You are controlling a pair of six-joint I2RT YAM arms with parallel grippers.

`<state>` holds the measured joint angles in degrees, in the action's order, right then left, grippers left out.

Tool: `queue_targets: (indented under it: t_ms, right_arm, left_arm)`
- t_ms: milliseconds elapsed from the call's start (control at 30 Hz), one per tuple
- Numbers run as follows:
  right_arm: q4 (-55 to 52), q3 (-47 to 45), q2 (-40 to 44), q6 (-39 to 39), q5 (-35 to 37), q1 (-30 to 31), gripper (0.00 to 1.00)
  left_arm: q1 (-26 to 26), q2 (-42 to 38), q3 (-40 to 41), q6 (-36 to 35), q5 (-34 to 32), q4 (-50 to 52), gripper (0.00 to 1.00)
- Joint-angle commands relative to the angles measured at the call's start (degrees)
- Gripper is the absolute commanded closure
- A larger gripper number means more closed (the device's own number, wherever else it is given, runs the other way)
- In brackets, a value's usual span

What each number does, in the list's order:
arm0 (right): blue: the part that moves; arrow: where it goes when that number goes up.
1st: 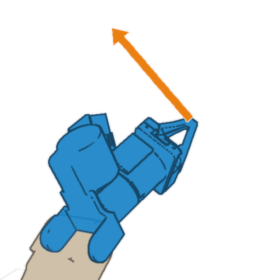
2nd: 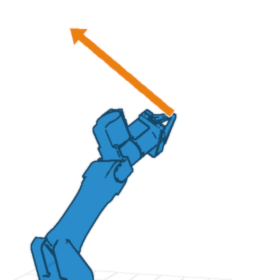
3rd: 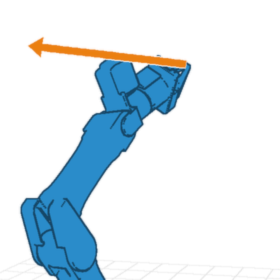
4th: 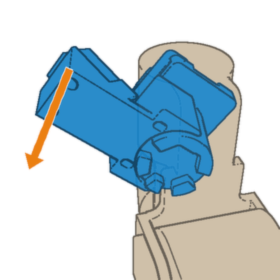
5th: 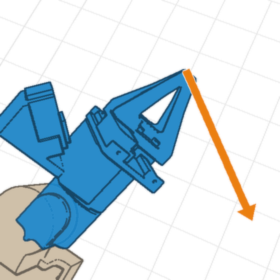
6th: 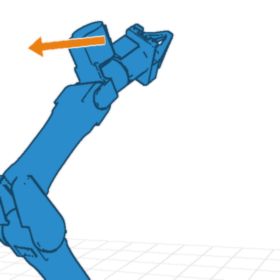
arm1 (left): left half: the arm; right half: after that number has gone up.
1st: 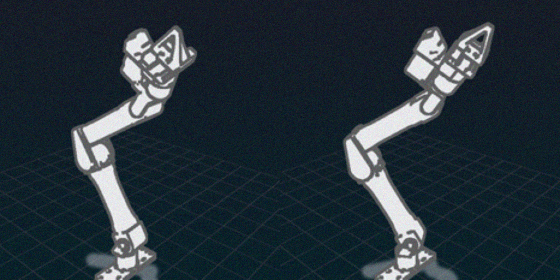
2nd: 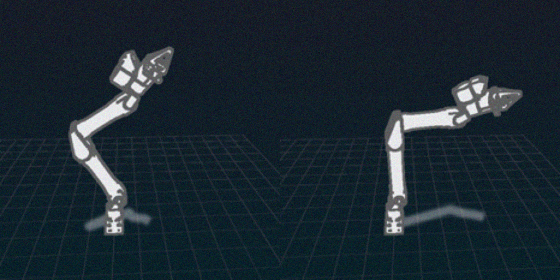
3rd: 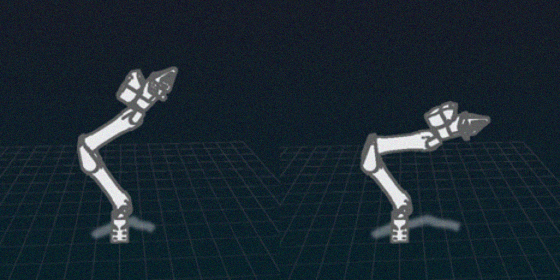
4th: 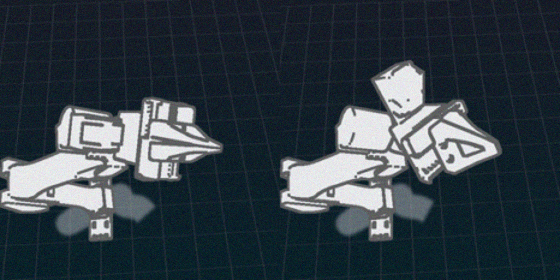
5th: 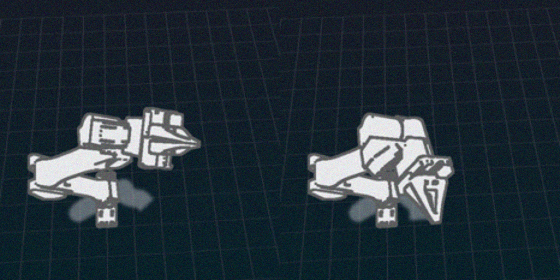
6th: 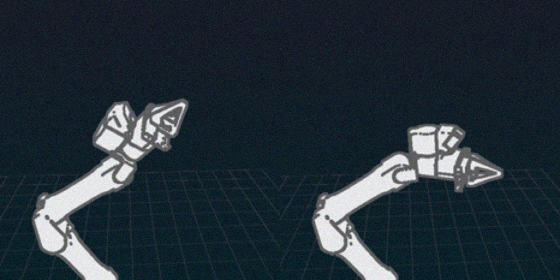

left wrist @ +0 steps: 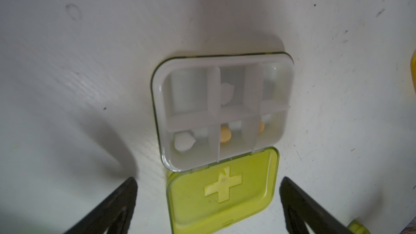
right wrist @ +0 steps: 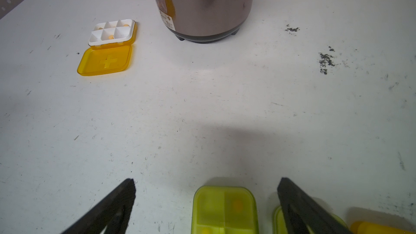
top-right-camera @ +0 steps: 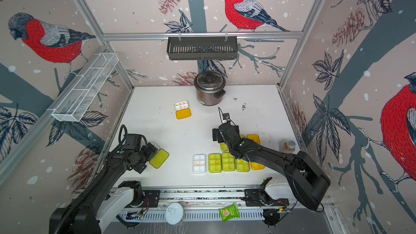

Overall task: Close pillboxes
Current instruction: Move the pillbox to the center of the board.

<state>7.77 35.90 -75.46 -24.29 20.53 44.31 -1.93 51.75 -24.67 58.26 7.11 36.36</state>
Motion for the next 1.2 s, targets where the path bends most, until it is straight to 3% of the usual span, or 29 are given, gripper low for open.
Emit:
queue_targets:
  t_ms: [0,500,733,933,1167]
  right_arm:
    - [1.14,0.40,-0.14,-0.62,0.78,-0.06,0.00]
    - [1.07,0.22,0.06,-0.81,1.18,-0.37,0.00]
    - [0.92,0.14,0.47,-0.92,1.26,-0.73,0.00]
    - [0.84,0.05,0.58,-0.85,1.00,-1.07,0.00]
    - [0.97,-0.02,0.72,-0.67,0.22,-1.06,0.00]
  left_arm:
    - [-0.91,0.49,0.58,0.89,0.79,-2.90,0.03]
    - [-7.42,4.58,0.21,2.03,4.14,-10.05,0.03]
    - [-12.90,11.32,-4.21,3.10,3.35,-14.37,0.02]
    - [-14.35,19.08,-9.52,0.90,4.57,-15.85,0.03]
    - [-15.39,21.88,-13.23,-1.83,4.38,-16.28,0.03]
